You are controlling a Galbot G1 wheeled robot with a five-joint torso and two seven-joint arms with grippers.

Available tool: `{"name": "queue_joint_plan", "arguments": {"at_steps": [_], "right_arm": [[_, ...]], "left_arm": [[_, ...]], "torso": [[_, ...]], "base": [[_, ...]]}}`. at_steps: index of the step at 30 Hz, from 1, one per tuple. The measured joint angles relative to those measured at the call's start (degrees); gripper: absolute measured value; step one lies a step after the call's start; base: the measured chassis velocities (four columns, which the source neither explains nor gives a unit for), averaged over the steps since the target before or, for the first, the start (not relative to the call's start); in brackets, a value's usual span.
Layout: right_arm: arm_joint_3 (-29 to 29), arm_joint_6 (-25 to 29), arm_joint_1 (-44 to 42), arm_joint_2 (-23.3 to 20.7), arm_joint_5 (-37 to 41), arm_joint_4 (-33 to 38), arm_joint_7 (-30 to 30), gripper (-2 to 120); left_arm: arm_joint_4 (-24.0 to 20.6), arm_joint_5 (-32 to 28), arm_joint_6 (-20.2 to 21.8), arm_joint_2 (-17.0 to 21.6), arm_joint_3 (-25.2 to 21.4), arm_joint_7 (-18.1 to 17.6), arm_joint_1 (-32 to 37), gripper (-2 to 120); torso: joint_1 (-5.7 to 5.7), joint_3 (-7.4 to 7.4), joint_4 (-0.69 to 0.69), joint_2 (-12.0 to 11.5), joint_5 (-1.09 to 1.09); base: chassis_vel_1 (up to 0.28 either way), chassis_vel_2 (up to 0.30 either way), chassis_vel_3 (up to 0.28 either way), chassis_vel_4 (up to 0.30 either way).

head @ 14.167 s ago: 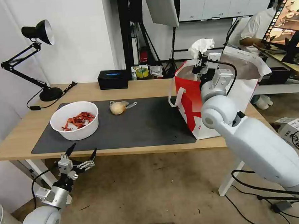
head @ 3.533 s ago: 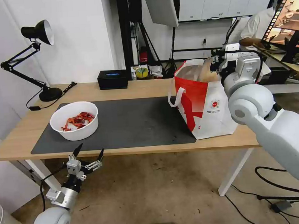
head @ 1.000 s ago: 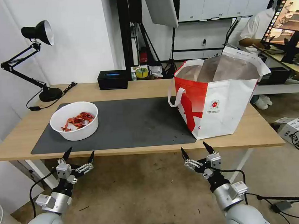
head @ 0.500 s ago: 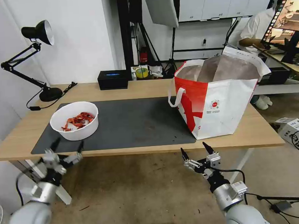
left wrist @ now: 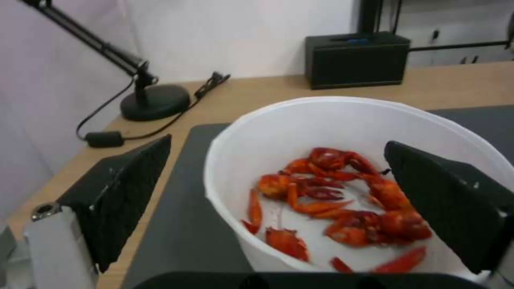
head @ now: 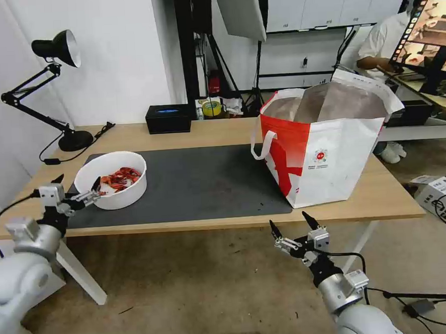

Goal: Pick up the trash from the table and place it into the takeout bag.

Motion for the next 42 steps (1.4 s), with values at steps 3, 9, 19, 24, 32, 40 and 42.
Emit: {"name": "queue_joint_plan", "arguments": {"at_steps": [3, 9, 19, 24, 32, 40, 42], "right_arm": [[0.0, 0.0, 0.0, 0.0, 0.0, 0.0, 0.0, 100], [0.0, 0.0, 0.0, 0.0, 0.0, 0.0, 0.0, 100], [0.0, 0.0, 0.0, 0.0, 0.0, 0.0, 0.0, 100], [0.0, 0.0, 0.0, 0.0, 0.0, 0.0, 0.0, 100], [0.0, 0.0, 0.0, 0.0, 0.0, 0.0, 0.0, 100], [0.0, 0.0, 0.0, 0.0, 0.0, 0.0, 0.0, 100], [0.0, 0.0, 0.0, 0.0, 0.0, 0.0, 0.0, 100]], "left_arm": [[1.6, -6.4, 5.9, 2.4, 2.7, -2.3, -5.6, 100], [6.2, -16.3, 16.6, 4.5, 8.8, -6.1, -16.1, 100], [14.2, -28.9, 31.8, 3.4, 13.7, -13.6, -27.3, 100], [16.6, -36.5, 32.4, 1.7, 15.7, -17.2, -30.7, 100], [19.9, -39.4, 32.1, 0.1, 19.7, -21.3, -34.4, 100], [22.1, -40.0, 31.7, -0.5, 22.1, -23.3, -36.5, 98], [22.4, -40.1, 31.6, -0.4, 22.8, -24.0, -36.9, 95]], "torso": [[0.00, 0.00, -0.01, 0.0, 0.02], [0.00, 0.00, -0.03, 0.0, 0.01], [0.00, 0.00, -0.02, 0.0, 0.01], [0.00, 0.00, -0.02, 0.0, 0.02], [0.00, 0.00, -0.02, 0.0, 0.01], [-0.01, -0.01, -0.02, 0.0, 0.03], [-0.01, -0.01, -0.01, 0.0, 0.04]], "base": [[0.000, 0.000, 0.000, 0.000], [0.000, 0.000, 0.000, 0.000], [0.000, 0.000, 0.000, 0.000], [0.000, 0.000, 0.000, 0.000], [0.000, 0.000, 0.000, 0.000], [0.000, 0.000, 0.000, 0.000], [0.000, 0.000, 0.000, 0.000]]}}
